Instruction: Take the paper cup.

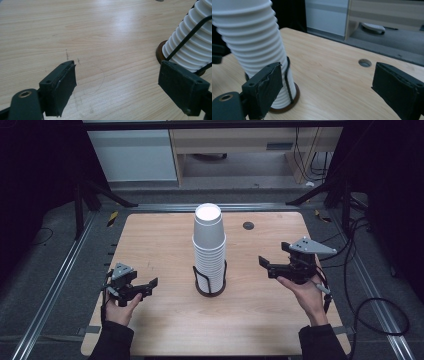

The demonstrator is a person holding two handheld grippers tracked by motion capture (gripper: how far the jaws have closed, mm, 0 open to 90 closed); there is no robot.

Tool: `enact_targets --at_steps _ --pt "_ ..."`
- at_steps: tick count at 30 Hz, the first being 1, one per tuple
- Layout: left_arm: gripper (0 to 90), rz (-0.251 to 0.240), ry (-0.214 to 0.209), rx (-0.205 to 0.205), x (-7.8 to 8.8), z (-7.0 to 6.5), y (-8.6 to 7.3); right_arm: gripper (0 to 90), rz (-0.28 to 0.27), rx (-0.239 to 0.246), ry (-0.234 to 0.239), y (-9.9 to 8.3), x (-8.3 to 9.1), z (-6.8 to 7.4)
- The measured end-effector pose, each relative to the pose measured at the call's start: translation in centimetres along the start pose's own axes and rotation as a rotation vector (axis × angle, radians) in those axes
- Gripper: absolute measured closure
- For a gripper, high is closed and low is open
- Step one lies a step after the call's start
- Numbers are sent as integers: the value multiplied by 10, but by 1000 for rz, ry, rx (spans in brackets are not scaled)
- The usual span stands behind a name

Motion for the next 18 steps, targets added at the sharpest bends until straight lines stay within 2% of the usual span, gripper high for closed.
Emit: enact_targets --at_steps 3,5,9,18 --pt "132 4 -2 -8 -1 -2 0 88 -31 9 34 15 2 8" --pt "132 10 0 -13 -2 -2 0 85 -37 10 43 18 2 10" --pt "137 15 -1 -11 -3 -2 -1 79 -69 37 89 37 1 23" --pt "146 22 -2 -12 -4 -2 -1 73 -97 64 135 56 -5 41"
Point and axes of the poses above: each handheld gripper's, and its own axes: x roughly backward along the jaws, y roughly out of its top, z roughly to its left, the point moved 2 cm from there along -x, roughly forward along the jaws, and after that the axes turned 6 degrees about z, right-handed, at the moved point
